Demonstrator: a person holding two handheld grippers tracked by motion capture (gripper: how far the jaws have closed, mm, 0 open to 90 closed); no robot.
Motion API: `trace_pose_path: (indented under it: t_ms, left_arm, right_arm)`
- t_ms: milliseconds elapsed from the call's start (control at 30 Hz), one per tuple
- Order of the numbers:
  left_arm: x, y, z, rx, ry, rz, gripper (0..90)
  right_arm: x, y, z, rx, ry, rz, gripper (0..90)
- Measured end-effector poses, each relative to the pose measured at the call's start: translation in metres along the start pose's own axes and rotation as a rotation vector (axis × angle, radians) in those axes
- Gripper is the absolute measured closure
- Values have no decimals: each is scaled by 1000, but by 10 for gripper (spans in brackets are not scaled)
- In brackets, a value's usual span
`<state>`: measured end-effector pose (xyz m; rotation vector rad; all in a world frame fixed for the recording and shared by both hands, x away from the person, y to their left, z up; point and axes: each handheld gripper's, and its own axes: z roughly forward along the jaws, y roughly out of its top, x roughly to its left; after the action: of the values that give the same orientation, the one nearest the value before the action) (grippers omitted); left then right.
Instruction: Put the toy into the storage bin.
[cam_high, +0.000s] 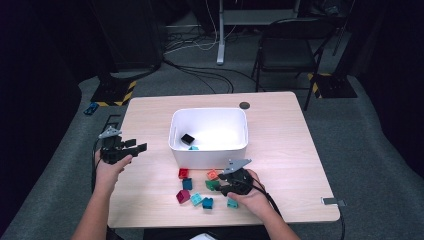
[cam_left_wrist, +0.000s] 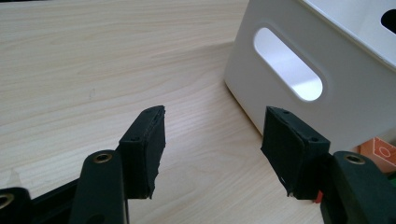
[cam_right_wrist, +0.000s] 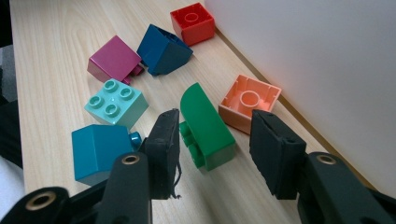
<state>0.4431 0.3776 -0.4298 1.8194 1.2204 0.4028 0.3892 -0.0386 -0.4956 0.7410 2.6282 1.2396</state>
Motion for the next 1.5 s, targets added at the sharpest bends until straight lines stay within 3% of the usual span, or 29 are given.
trace_pose_path:
  t_ms: [300,567,767,1500]
  left_arm:
    - [0,0,1,3,0,2,394]
    - [1,-1,1,-1,-2,-1,394]
    - [1,-1,1,1,-3,-5,394]
    - [2,-1,1,-5,0,-8,394]
  right_arm:
    - [2,-3,11,45,0,-29,520]
    - [4,-5,15,74,7,-46,608]
    - [6,-5,14,81,16,-51,649]
    - [11,4,-1,58,38,-86,660]
